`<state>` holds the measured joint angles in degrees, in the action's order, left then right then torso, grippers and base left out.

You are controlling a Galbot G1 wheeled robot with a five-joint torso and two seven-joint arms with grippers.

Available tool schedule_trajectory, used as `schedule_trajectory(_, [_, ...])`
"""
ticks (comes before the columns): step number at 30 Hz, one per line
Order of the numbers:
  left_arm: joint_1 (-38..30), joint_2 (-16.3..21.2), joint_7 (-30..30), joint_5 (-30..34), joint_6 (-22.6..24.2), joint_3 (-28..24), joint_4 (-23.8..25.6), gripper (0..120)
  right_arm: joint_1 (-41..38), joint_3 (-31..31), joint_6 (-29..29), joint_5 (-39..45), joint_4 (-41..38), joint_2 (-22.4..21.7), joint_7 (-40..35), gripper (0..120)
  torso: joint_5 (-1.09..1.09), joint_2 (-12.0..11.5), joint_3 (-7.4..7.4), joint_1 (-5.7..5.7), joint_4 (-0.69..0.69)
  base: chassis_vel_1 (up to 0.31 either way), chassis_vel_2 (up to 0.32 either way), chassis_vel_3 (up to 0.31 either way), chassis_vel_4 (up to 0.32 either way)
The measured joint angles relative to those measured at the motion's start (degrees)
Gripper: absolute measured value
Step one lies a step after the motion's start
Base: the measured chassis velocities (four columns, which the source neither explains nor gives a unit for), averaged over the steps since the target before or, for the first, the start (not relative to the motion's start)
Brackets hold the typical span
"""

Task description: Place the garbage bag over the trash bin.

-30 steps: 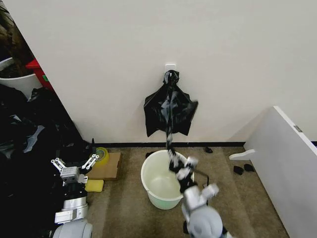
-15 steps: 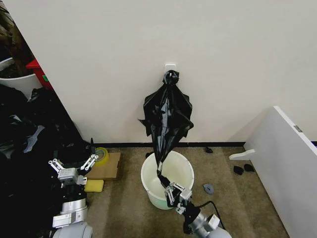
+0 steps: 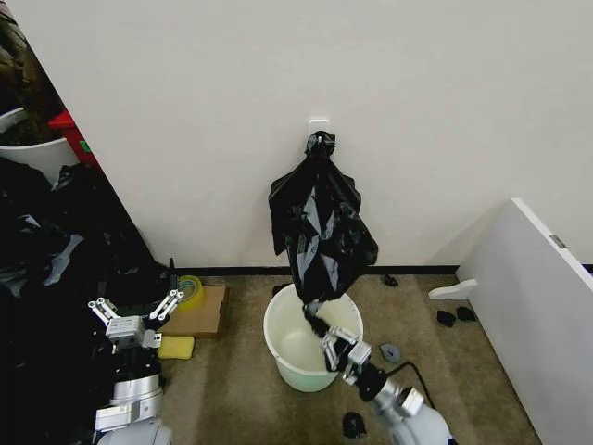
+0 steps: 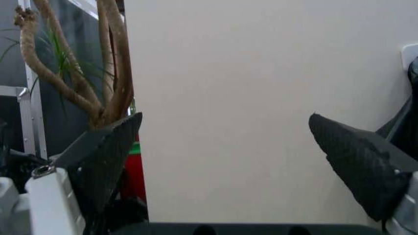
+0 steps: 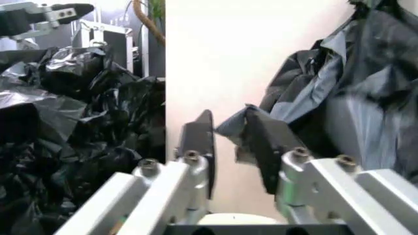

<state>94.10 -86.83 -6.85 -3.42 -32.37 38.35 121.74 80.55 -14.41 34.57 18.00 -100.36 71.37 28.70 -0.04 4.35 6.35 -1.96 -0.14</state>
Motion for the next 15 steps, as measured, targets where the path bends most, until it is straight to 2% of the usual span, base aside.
schedule_trajectory(3, [0.14, 0.00, 0.00, -0.11, -0.09, -0.01, 0.03, 100, 0.25, -0.39, 0.47, -1.04, 0.57, 0.16, 0.07, 35, 0.00, 0.00, 0.00, 0.00, 0.00, 0.000, 0.000, 0.000, 0.000])
schedule_trajectory(4, [0.14, 0.00, 0.00, -0.11, -0.09, -0.01, 0.03, 100, 0.25, -0.39, 0.47, -1.04, 0.57, 0.16, 0.07, 35, 0.00, 0.00, 0.00, 0.00, 0.00, 0.000, 0.000, 0.000, 0.000])
schedule_trajectory(7, [0.23, 0.12, 0.00, -0.17, -0.21, -0.01, -0.13, 100, 0.76, -1.40, 2.04, -6.81, 2.24, 0.79, 0.06, 49, 0.01, 0.00, 0.00, 0.00, 0.00, 0.000, 0.000, 0.000, 0.000])
schedule_trajectory(8, [0.23, 0.12, 0.00, -0.17, -0.21, -0.01, -0.13, 100, 0.76, -1.40, 2.04, -6.81, 2.24, 0.79, 0.06, 49, 0.01, 0.00, 0.00, 0.00, 0.00, 0.000, 0.000, 0.000, 0.000])
schedule_trajectory(9, [0.23, 0.34, -0.01, -0.17, -0.25, 0.06, -0.22, 100, 0.87, -2.49, 2.85, -13.93, 3.11, 1.09, -2.06, 56, 0.00, 0.00, 0.00, 0.00, -0.01, 0.000, 0.000, 0.000, 0.000])
schedule_trajectory(11, [0.10, 0.68, -0.03, -0.05, -0.26, 0.23, -0.26, 100, 0.90, -3.39, 3.05, -22.23, 3.90, 0.93, -6.78, 66, 0.01, 0.00, 0.00, 0.00, 0.00, 0.000, 0.000, 0.000, 0.000])
schedule_trajectory(12, [0.10, 0.68, -0.03, -0.05, -0.26, 0.23, -0.26, 100, 0.90, -3.39, 3.05, -22.23, 3.90, 0.93, -6.78, 66, 0.01, 0.00, 0.00, 0.00, 0.00, 0.000, 0.000, 0.000, 0.000])
schedule_trajectory(14, [-0.18, 1.01, -0.05, 0.27, -0.26, 0.31, -0.40, 100, 1.26, -3.44, 1.57, -26.27, 4.34, 0.16, -11.86, 76, 0.01, 0.00, 0.00, 0.00, 0.00, 0.000, 0.000, 0.000, 0.000])
schedule_trajectory(15, [-0.18, 1.01, -0.05, 0.27, -0.26, 0.31, -0.40, 100, 1.26, -3.44, 1.57, -26.27, 4.34, 0.16, -11.86, 76, 0.01, 0.00, 0.00, 0.00, 0.00, 0.000, 0.000, 0.000, 0.000])
